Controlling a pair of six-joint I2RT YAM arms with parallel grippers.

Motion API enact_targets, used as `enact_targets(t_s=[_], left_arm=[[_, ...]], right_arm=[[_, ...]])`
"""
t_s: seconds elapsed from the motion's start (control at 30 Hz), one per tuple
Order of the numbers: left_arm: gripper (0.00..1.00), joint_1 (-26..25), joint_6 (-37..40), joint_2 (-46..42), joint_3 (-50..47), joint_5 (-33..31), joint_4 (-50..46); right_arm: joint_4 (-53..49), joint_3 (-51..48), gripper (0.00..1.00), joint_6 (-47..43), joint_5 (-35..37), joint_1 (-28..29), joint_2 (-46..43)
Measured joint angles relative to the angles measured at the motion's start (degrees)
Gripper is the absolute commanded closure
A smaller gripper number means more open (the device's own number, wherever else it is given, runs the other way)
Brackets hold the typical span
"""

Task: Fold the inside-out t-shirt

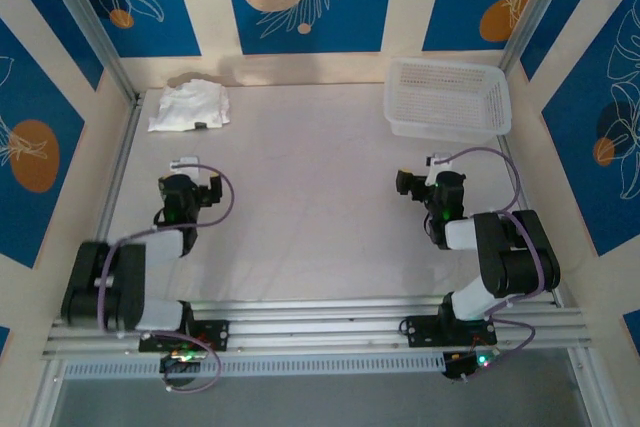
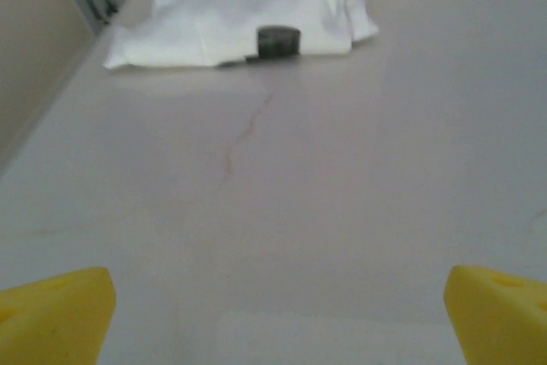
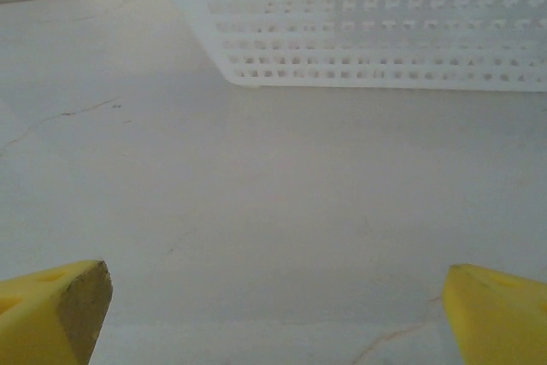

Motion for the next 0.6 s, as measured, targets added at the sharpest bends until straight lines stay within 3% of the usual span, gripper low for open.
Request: enact_targets(t_s=[0.1, 0.23, 0.6], left_arm=[[0.01, 0.3, 0.2, 6.4, -1.1, 3.6, 2.4], [0.01, 0.3, 1.0, 6.6, -0.3, 7.3, 4.5], [0.01, 0.2, 2.1, 6.5, 0.4, 9.9, 4.9]], right_arm=[[0.0, 0.0, 0.01, 0.0, -0.1, -1.0, 0.0], [0.0, 0.0, 0.01, 0.0, -0.2, -1.5, 0.0], [-0.6, 0.2, 0.01, -0.3, -3.0, -1.8, 0.0]])
